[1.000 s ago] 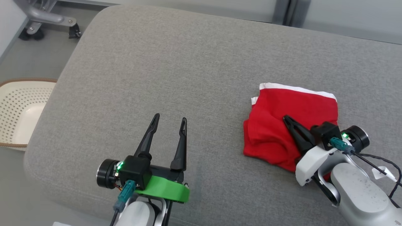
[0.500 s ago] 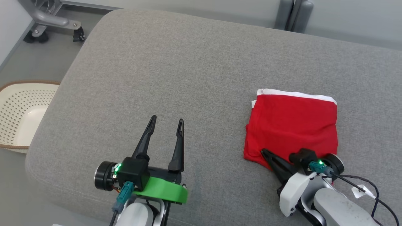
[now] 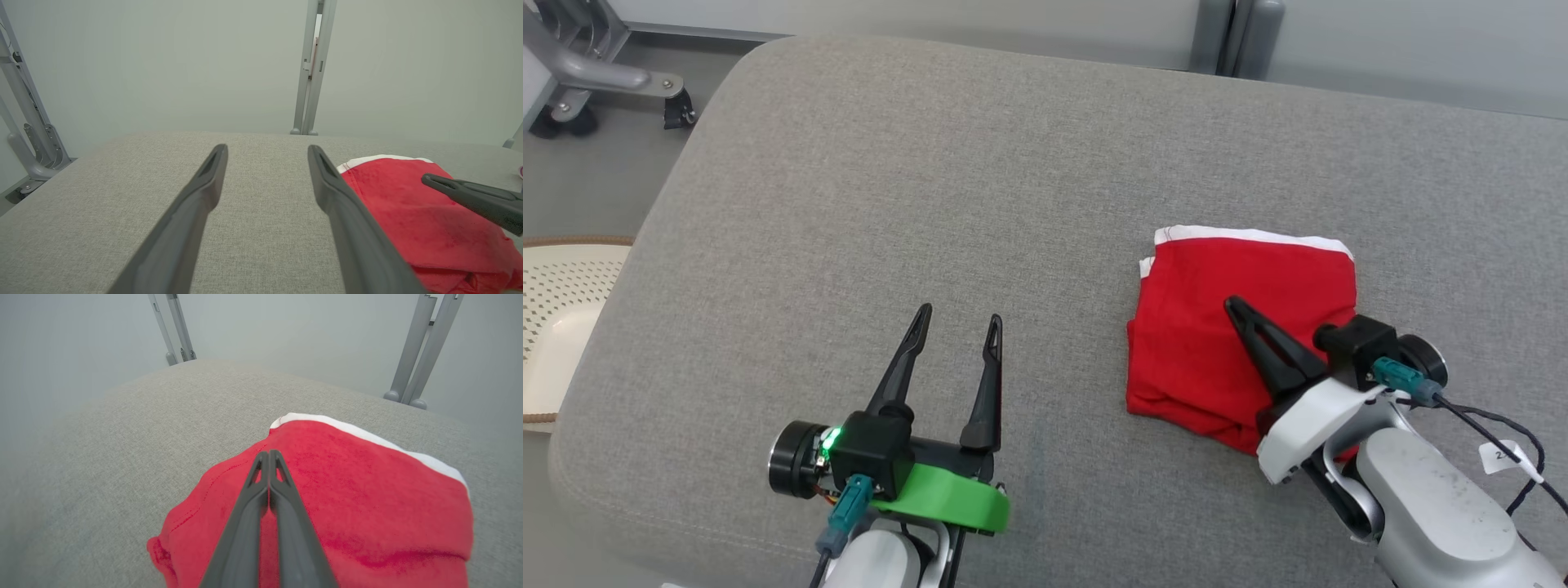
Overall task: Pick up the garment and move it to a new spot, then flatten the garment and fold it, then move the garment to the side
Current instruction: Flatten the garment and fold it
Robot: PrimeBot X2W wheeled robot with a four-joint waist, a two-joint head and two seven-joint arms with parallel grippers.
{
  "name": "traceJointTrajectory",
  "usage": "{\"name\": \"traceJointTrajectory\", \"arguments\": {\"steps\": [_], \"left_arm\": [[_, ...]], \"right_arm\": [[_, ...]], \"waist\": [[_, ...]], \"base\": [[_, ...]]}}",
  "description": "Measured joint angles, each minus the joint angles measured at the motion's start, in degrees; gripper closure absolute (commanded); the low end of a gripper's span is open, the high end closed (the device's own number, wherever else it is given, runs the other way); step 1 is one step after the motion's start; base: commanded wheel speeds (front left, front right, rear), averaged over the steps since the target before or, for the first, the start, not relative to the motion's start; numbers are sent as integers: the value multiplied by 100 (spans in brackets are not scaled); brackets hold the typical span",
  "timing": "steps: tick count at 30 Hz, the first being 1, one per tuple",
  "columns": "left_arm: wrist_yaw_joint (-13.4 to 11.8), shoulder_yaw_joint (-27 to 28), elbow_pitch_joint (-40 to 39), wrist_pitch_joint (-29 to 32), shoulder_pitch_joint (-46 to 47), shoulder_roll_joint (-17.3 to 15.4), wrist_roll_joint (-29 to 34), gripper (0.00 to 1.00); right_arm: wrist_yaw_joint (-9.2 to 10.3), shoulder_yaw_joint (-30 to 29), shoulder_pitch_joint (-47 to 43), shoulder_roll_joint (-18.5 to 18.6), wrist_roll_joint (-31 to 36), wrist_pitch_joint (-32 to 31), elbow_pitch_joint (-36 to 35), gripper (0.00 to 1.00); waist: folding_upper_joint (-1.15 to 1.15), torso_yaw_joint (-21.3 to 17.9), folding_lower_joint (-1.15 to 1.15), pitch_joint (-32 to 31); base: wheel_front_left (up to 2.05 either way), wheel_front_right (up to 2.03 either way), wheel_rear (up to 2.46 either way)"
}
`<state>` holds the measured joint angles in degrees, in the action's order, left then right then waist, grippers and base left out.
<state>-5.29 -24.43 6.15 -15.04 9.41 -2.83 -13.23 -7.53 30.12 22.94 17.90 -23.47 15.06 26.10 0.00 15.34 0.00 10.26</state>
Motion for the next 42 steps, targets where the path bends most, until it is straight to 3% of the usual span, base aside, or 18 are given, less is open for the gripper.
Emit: {"name": "traceJointTrajectory", "arguments": {"steps": [5,13,25,26,27,28,34,42], "left_arm": [[5,43,1,-1,-2,0,32,0],[30,116,4,0,4,0,94,0],[56,397,8,0,-66,1,215,0],[59,413,12,-1,-82,1,226,0],[62,431,11,0,-87,1,229,0],[71,452,13,0,-94,1,242,0],[127,563,64,0,-191,1,348,0],[152,650,-27,0,-240,1,368,0]], "right_arm": [[0,-864,-188,-277,400,1,-214,100],[0,-1374,-591,-606,767,0,-269,100],[0,-2520,-1240,-939,1007,0,-1394,100],[0,-2603,-1299,-990,1051,0,-1521,92],[0,-2672,-1340,-1027,1077,0,-1617,53],[0,-2728,-1383,-1074,1106,0,-1730,0],[0,-2983,-1670,-1321,1107,0,-2264,0],[0,-3028,-1877,-1441,1145,0,-2334,0]], "waist": [[0,-138,0,-35],[0,-405,0,-104],[0,-923,0,-203],[0,-969,0,-207],[0,-1006,0,-210],[0,-1050,0,-213],[0,-1243,0,-214],[0,-1334,0,-214]], "base": [[0,0,0],[0,0,0],[0,0,0],[0,0,0],[0,0,0],[0,0,0],[0,0,0],[0,0,0]]}}
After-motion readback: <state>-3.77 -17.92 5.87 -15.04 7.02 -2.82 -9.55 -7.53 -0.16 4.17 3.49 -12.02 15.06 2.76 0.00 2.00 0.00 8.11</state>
